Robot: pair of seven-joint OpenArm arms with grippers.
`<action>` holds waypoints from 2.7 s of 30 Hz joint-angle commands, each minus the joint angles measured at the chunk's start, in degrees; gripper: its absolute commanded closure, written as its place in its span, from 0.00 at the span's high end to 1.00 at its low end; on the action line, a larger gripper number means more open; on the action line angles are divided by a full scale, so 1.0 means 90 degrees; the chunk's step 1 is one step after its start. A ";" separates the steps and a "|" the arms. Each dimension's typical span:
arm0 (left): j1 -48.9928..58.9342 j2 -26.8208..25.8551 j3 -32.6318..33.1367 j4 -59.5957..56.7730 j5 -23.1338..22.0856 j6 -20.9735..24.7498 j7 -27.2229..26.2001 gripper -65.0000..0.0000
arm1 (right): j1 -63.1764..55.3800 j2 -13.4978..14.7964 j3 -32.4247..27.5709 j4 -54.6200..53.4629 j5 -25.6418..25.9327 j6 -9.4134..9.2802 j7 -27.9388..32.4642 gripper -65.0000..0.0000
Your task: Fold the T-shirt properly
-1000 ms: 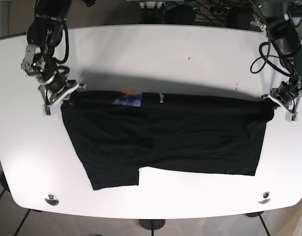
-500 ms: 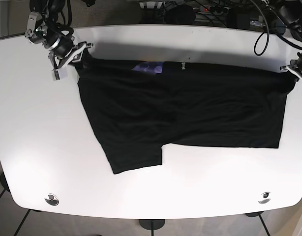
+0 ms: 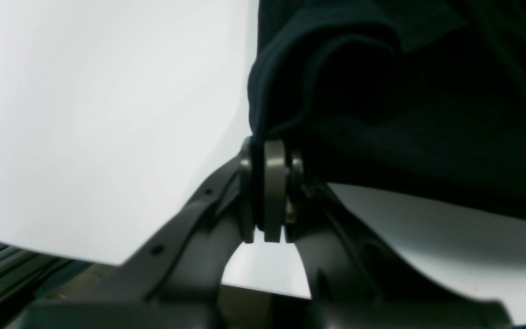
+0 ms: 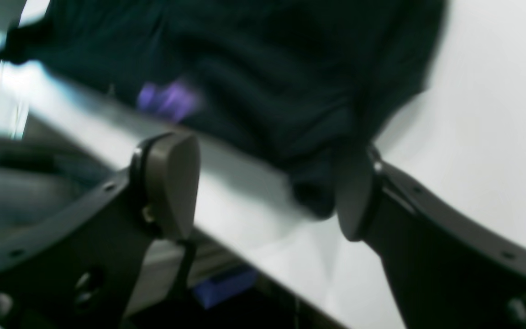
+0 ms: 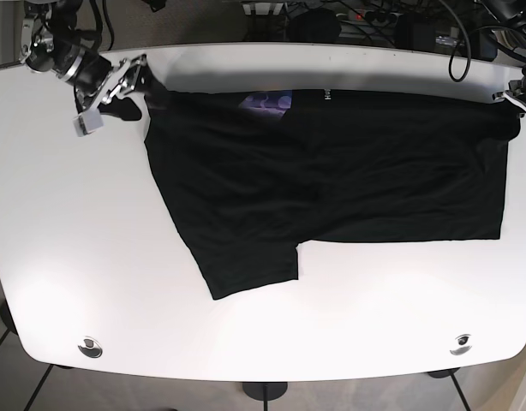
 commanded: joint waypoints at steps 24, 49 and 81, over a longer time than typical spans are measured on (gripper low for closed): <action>-0.0184 -0.0411 -0.0854 0.0124 -0.1552 0.0008 0.0790 0.01 | 0.0224 -0.0325 -0.0303 -0.0073 0.0127 0.0046 -0.0795 0.03; 0.1096 -0.0440 -0.1069 0.0612 -0.1923 0.0008 0.0213 0.63 | -0.0352 0.0056 -0.0303 0.0582 -0.0615 0.0291 -0.0785 0.71; -0.0145 -0.0772 0.1158 -0.0003 0.0451 0.0008 0.0174 0.39 | -0.0157 -0.0305 -0.0313 0.0562 -0.0615 0.0291 -0.0785 0.65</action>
